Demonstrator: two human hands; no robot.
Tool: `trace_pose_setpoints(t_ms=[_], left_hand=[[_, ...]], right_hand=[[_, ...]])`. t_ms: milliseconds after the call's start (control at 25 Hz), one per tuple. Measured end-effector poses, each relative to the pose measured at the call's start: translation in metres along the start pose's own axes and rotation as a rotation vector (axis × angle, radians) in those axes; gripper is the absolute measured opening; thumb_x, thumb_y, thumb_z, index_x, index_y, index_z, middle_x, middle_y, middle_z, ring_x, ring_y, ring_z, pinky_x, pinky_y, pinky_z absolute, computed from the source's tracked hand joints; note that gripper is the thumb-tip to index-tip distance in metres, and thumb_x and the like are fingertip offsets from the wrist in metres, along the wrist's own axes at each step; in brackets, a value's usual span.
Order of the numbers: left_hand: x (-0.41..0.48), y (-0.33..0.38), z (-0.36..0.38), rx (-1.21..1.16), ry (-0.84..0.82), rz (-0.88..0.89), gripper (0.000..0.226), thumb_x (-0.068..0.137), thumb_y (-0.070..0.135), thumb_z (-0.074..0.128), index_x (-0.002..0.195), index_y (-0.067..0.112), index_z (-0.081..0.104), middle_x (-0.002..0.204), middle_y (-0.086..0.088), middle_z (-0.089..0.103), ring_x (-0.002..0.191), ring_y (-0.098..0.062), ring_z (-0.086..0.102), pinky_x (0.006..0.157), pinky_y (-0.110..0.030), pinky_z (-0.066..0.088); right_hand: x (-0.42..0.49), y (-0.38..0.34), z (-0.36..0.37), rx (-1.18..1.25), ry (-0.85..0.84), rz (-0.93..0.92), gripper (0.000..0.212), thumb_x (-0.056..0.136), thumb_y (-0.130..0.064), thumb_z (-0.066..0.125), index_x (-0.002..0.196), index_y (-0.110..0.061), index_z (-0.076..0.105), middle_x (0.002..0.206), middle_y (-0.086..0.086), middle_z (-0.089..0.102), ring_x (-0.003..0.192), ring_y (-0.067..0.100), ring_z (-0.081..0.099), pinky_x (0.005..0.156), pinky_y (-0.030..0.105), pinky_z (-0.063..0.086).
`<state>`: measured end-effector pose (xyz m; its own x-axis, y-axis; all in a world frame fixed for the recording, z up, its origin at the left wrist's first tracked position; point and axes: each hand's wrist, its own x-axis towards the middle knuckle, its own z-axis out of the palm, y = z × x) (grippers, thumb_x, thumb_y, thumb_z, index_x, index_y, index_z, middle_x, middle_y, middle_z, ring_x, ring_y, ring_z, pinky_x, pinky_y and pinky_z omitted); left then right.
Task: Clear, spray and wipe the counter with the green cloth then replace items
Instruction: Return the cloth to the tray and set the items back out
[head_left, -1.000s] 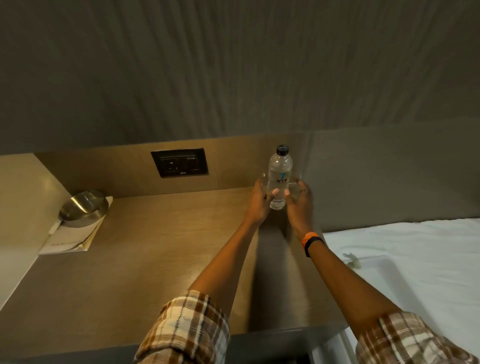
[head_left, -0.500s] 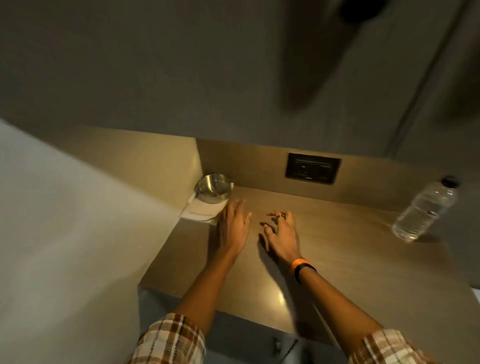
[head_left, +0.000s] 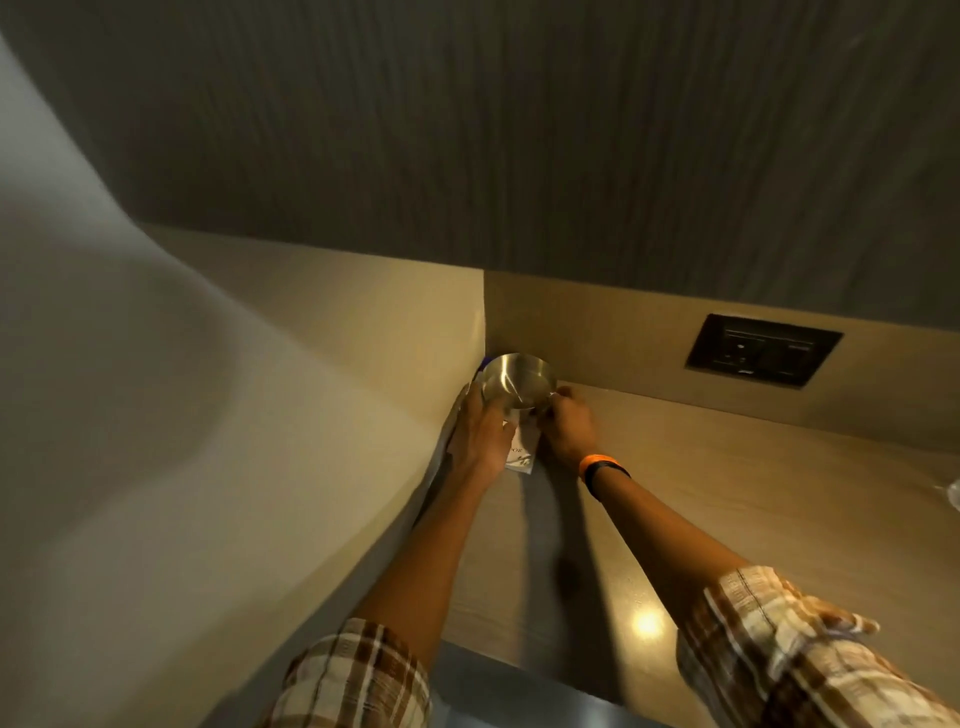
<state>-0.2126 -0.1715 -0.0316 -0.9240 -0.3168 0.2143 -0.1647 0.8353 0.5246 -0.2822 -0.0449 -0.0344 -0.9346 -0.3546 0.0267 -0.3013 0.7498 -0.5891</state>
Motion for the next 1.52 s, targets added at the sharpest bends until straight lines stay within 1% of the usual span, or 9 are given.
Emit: trace_pose_setpoints(t_ms=[240, 440, 600, 680, 840, 1080, 1280, 1400, 1520], left_hand=[[-0.001, 0.020, 0.023, -0.169, -0.195, 0.093, 0.061, 0.077, 0.035, 0.083, 0.132, 0.021, 0.060, 0.160, -0.005, 0.032, 0.149, -0.026, 0.026, 0.122, -0.045, 0.030], [-0.033, 0.106, 0.078, -0.337, -0.343, 0.103, 0.029, 0.067, 0.036, 0.089, 0.087, 0.028, 0.070, 0.123, 0.009, 0.058, 0.102, -0.013, 0.060, 0.081, -0.032, 0.056], [-0.067, 0.191, 0.125, -0.622, -0.437, 0.109, 0.025, 0.064, 0.012, 0.090, 0.081, 0.017, 0.072, 0.127, 0.015, 0.054, 0.106, -0.017, 0.063, 0.080, -0.045, 0.063], [-0.075, 0.212, 0.143, -0.688, -0.434, 0.113, 0.024, 0.062, 0.005, 0.090, 0.079, 0.012, 0.074, 0.133, 0.016, 0.052, 0.109, -0.014, 0.062, 0.082, -0.044, 0.062], [-0.074, 0.230, 0.165, -0.679, -0.394, 0.089, 0.026, 0.063, 0.004, 0.090, 0.084, 0.006, 0.074, 0.138, 0.003, 0.051, 0.112, -0.021, 0.061, 0.087, -0.043, 0.061], [-0.066, 0.238, 0.163, -0.519, -0.369, 0.060, 0.037, 0.071, 0.014, 0.089, 0.103, 0.003, 0.072, 0.137, -0.005, 0.047, 0.120, -0.022, 0.055, 0.098, -0.041, 0.055], [-0.077, 0.231, 0.135, -0.471, -0.338, 0.113, 0.076, 0.070, 0.016, 0.090, 0.137, 0.015, 0.055, 0.141, -0.003, 0.048, 0.127, -0.019, 0.051, 0.103, -0.030, 0.049], [-0.072, 0.203, 0.106, -0.267, -0.274, 0.113, 0.086, 0.076, 0.025, 0.085, 0.148, 0.023, 0.040, 0.154, -0.001, 0.038, 0.136, -0.018, 0.044, 0.108, -0.028, 0.040], [-0.048, 0.139, 0.062, -0.089, -0.115, 0.066, 0.059, 0.094, 0.031, 0.066, 0.147, 0.022, 0.041, 0.149, -0.005, 0.044, 0.132, -0.022, 0.049, 0.108, -0.038, 0.046]], right_hand=[[-0.042, 0.047, -0.042, 0.182, 0.048, -0.004, 0.016, 0.085, -0.011, 0.077, 0.094, 0.002, 0.075, 0.123, 0.012, 0.066, 0.103, 0.026, 0.066, 0.089, 0.033, 0.050], [-0.109, 0.124, -0.105, 0.286, 0.115, 0.150, 0.015, 0.081, -0.010, 0.081, 0.091, -0.001, 0.076, 0.113, 0.010, 0.069, 0.102, 0.024, 0.067, 0.088, 0.029, 0.054], [-0.152, 0.195, -0.151, 0.300, 0.183, 0.255, 0.009, 0.081, -0.009, 0.080, 0.089, -0.007, 0.076, 0.101, 0.004, 0.071, 0.097, 0.020, 0.069, 0.087, 0.026, 0.056], [-0.161, 0.216, -0.163, 0.287, 0.185, 0.285, 0.006, 0.080, -0.012, 0.081, 0.085, -0.013, 0.077, 0.097, -0.002, 0.073, 0.097, 0.016, 0.069, 0.092, 0.036, 0.057], [-0.160, 0.238, -0.170, 0.265, 0.179, 0.311, 0.006, 0.083, -0.019, 0.077, 0.083, -0.024, 0.074, 0.096, -0.010, 0.072, 0.097, 0.011, 0.068, 0.092, 0.045, 0.057], [-0.153, 0.238, -0.157, 0.207, 0.308, 0.314, 0.013, 0.089, -0.024, 0.070, 0.084, -0.033, 0.062, 0.101, -0.018, 0.062, 0.097, 0.010, 0.065, 0.079, 0.034, 0.056], [-0.172, 0.208, -0.142, -0.106, 0.473, 0.350, 0.039, 0.088, -0.022, 0.073, 0.125, -0.025, 0.062, 0.159, 0.003, 0.032, 0.149, 0.025, 0.030, 0.118, 0.040, 0.038], [-0.173, 0.164, -0.115, 0.020, 0.604, 0.237, 0.034, 0.087, -0.014, 0.073, 0.119, -0.023, 0.067, 0.158, 0.001, 0.033, 0.147, 0.020, 0.030, 0.116, 0.034, 0.036], [-0.145, 0.105, -0.080, 0.178, 0.395, 0.081, 0.032, 0.091, -0.019, 0.069, 0.123, -0.023, 0.065, 0.149, -0.001, 0.040, 0.140, 0.016, 0.038, 0.118, 0.037, 0.041]])
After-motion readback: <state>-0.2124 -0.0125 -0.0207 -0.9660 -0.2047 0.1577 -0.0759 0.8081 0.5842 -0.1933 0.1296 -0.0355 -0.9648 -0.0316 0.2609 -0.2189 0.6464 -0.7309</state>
